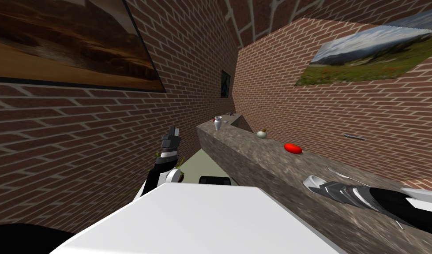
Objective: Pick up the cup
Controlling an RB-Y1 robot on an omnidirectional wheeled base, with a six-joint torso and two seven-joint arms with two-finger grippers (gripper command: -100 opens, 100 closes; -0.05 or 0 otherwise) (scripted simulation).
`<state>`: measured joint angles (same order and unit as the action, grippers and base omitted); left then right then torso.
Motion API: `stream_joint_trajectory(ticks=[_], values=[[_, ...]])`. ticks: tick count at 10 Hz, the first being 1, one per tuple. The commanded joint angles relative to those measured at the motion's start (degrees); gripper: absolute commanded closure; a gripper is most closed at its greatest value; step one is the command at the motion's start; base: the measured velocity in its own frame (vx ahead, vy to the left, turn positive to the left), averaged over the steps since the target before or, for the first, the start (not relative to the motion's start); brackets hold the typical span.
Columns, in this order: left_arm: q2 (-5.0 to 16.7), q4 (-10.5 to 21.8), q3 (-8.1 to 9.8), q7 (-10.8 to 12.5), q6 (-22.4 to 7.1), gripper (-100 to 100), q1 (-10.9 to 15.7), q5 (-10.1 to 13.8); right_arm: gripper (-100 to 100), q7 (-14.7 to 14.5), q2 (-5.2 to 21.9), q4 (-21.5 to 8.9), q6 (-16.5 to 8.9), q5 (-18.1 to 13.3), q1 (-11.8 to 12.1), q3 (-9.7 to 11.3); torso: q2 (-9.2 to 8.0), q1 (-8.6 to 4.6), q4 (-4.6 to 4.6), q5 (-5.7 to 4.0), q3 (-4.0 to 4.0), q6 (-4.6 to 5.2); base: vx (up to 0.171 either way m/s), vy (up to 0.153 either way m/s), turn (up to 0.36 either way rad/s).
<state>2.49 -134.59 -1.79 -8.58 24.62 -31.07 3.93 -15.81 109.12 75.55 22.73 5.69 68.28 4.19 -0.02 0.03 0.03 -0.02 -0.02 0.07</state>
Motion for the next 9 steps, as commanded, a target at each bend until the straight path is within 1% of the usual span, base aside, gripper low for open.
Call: stream_joint_trajectory(ticks=[1,3,4,6,7,8,9], values=[[0.0,0.0,0.0,0.0,0.0,0,0.0,0.0,-100,0.5,-1.6,0.5,-0.8,-1.6,-0.4,0.1,0.0,0.0,0.0,0.0,0.0,0.0,0.012,-0.013,0.059],[0.0,0.0,0.0,0.0,0.0,0,0.0,0.0,-100,0.5,-1.6,0.5,-0.8,-1.6,-0.4,0.1,0.02,-0.03,0.0,-0.01,0.01,0.0,0.012,-0.012,0.018],[0.0,0.0,0.0,0.0,0.0,0,0.0,0.0,-100,-0.2,-3.5,1.2,-1.8,-2.1,-0.5,0.4,0.0,-0.01,0.0,0.0,0.0,0.0,0.023,-0.015,0.078],[0.0,0.0,0.0,0.0,0.0,0,0.0,0.0,-100,-0.2,-3.5,1.2,-1.8,-2.1,-0.5,0.4,0.06,-0.04,-0.01,0.0,0.03,-0.01,0.02,-0.015,0.029],[0.0,0.0,0.0,0.0,0.0,0,0.0,0.0,-100,-0.9,-3.2,1.4,-2.0,-1.3,0.6,-0.5,0.03,-0.02,-0.01,-0.01,0.02,0.0,0.0,0.0,0.0],[0.0,0.0,0.0,0.0,0.0,0,0.0,0.0,100,-0.8,-3.2,1.4,-1.9,-1.5,0.4,-0.3,0.0,0.0,0.0,0.0,0.0,0.0,0.0,0.0,0.0],[0.0,0.0,0.0,0.0,0.0,0,0.0,0.0,100,-0.8,-3.2,1.4,-1.9,-1.5,0.4,-0.3,-0.01,0.02,0.0,0.01,-0.01,0.0,0.0,0.0,0.0]])
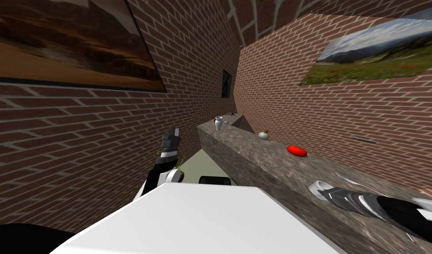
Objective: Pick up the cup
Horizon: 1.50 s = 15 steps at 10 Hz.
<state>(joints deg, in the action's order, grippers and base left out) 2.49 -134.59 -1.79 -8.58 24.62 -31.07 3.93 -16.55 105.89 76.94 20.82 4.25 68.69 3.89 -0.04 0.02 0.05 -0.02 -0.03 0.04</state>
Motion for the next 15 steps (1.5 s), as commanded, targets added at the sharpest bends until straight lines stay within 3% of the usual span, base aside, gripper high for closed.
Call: stream_joint_trajectory(ticks=[1,3,4,5,6,7,8,9,10,15], values=[[0.0,0.0,0.0,0.0,0.0,0,0.0,0.0,100,0.0,0.0,0.0,0.0,0.0,0.0,0.0,0.0,0.0,0.0,0.0,0.0,0.0,0.0,0.0,0.0],[0.0,0.0,0.0,0.0,0.0,0,0.0,0.0,100,0.0,0.0,0.0,0.0,0.0,0.0,0.0,-0.01,-0.01,-0.01,0.0,0.0,-0.01,0.0,0.0,0.0],[0.0,0.0,0.0,0.0,0.0,0,0.0,0.0,0,0.0,0.0,0.0,0.0,0.0,0.0,0.0,0.0,-0.01,-0.01,0.0,0.0,-0.02,0.0,0.0,0.0],[0.0,0.0,0.0,0.0,0.0,0,0.0,0.0,100,1.2,1.7,-0.9,1.2,-0.1,-0.8,0.4,0.0,0.0,-0.01,0.01,0.0,-0.02,-0.024,0.017,-0.088],[0.0,0.0,0.0,0.0,0.0,0,0.0,0.0,100,1.2,1.7,-0.9,1.2,-0.1,2.5,-1.7,-0.07,0.08,0.0,0.05,-0.03,0.0,-0.034,0.023,-0.053],[0.0,0.0,0.0,0.0,0.0,0,0.0,0.0,100,1.2,1.7,-0.9,1.2,-0.1,0.7,-0.1,-0.13,0.1,0.01,0.05,-0.07,0.02,-0.019,0.014,-0.001],[0.0,0.0,0.0,0.0,0.0,0,0.0,0.0,100,1.2,1.7,-0.9,1.2,-0.1,-0.8,0.4,-0.11,0.09,0.01,0.05,-0.06,0.0,-0.006,0.005,-0.001],[0.0,0.0,0.0,0.0,0.0,0,0.0,0.0,100,1.9,3.5,-1.7,2.2,0.4,-0.6,0.0,-0.04,0.08,0.02,0.07,-0.03,-0.05,-0.022,0.015,-0.079],[0.0,0.0,0.0,0.0,0.0,0,0.0,0.0,100,1.9,3.5,-1.7,2.2,-0.2,-2.5,1.0,-0.07,0.12,0.03,0.1,-0.05,-0.02,-0.023,0.017,-0.053],[0.0,0.0,0.0,0.0,0.0,0,0.0,0.0,100,1.9,3.5,-1.7,2.2,0.4,-0.6,0.0,-0.05,0.09,0.03,0.09,-0.04,0.02,-0.002,0.003,0.001]])
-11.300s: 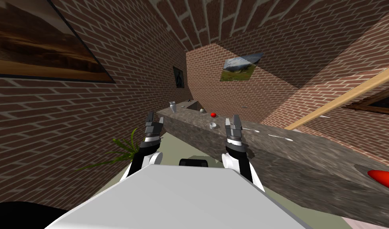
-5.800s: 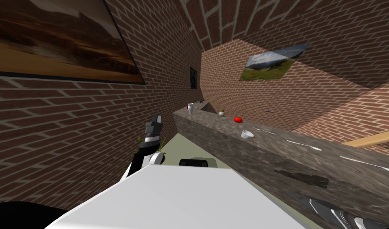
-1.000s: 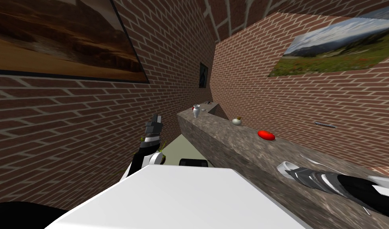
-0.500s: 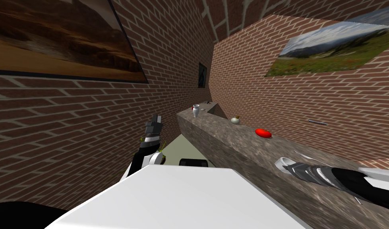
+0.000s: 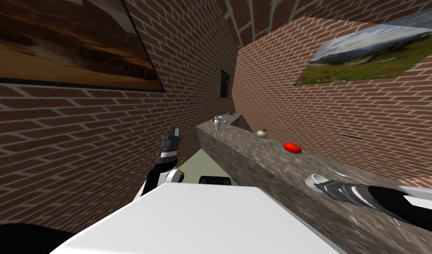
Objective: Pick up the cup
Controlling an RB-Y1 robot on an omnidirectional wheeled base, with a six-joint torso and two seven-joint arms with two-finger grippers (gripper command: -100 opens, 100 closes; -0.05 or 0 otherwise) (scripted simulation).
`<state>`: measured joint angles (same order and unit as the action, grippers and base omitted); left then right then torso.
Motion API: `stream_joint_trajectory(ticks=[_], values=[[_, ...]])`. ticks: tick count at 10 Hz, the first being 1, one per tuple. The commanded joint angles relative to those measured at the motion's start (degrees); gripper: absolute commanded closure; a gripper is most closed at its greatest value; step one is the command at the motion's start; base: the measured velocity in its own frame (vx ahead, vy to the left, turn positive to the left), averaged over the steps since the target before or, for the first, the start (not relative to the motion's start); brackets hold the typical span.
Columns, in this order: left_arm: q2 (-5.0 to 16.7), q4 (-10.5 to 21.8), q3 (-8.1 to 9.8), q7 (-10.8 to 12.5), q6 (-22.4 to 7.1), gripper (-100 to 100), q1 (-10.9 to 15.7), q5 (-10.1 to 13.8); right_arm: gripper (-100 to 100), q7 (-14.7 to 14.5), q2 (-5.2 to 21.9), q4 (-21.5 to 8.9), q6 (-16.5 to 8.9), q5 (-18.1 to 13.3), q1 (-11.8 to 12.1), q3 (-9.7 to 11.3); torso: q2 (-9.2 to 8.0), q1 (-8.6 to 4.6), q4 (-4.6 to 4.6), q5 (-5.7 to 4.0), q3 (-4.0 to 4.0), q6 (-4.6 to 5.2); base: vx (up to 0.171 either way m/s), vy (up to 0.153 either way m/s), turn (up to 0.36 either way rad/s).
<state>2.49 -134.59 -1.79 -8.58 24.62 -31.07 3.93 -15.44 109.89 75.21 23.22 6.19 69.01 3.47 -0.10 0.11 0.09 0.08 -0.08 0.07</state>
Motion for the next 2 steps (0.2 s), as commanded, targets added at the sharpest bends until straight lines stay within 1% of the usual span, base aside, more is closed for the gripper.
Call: stream_joint_trajectory(ticks=[1,2], values=[[0.0,0.0,0.0,0.0,0.0,0,0.0,0.0,100,0.0,0.0,0.0,0.0,0.0,0.0,0.0,0.0,0.0,0.0,0.0,0.0,0.0,0.0,0.0,0.0],[0.0,0.0,0.0,0.0,0.0,0,0.0,0.0,0,-0.6,0.1,0.0,0.0,0.4,0.3,-0.1,0.0,0.01,0.01,0.01,0.0,-0.02,0.0,0.0,0.0]])
